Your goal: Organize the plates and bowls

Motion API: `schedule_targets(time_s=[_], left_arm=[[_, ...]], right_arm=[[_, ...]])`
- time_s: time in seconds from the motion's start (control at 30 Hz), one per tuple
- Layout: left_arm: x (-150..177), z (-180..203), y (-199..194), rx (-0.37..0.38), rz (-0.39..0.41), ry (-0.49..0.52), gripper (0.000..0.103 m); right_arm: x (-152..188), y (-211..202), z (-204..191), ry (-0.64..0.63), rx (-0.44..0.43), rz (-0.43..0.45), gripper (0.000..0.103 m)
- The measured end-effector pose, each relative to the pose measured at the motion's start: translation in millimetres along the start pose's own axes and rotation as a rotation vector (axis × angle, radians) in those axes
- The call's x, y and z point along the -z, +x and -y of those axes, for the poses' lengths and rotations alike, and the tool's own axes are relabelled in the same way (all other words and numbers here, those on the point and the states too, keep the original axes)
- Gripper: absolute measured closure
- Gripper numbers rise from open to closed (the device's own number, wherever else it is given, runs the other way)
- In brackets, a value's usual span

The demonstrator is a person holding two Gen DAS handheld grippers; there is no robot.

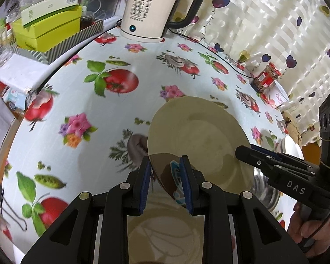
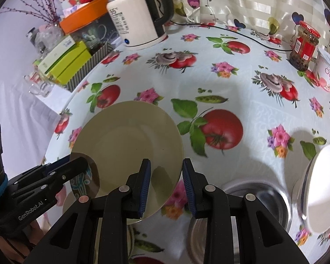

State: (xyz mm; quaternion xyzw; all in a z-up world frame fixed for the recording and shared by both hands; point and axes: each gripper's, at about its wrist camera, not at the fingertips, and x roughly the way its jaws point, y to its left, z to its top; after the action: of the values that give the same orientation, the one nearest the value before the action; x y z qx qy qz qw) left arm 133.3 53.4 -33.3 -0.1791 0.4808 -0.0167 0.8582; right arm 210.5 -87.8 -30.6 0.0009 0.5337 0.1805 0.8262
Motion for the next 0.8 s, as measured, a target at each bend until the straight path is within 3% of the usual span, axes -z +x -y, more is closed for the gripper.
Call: schedule_targets(time_s=[0.8], left_arm=[[66, -30, -40, -0.047, 0.005, -0.025, 0.075]], right_arm=[[69, -10, -48, -0.063, -0.020, -0.029, 0.074]])
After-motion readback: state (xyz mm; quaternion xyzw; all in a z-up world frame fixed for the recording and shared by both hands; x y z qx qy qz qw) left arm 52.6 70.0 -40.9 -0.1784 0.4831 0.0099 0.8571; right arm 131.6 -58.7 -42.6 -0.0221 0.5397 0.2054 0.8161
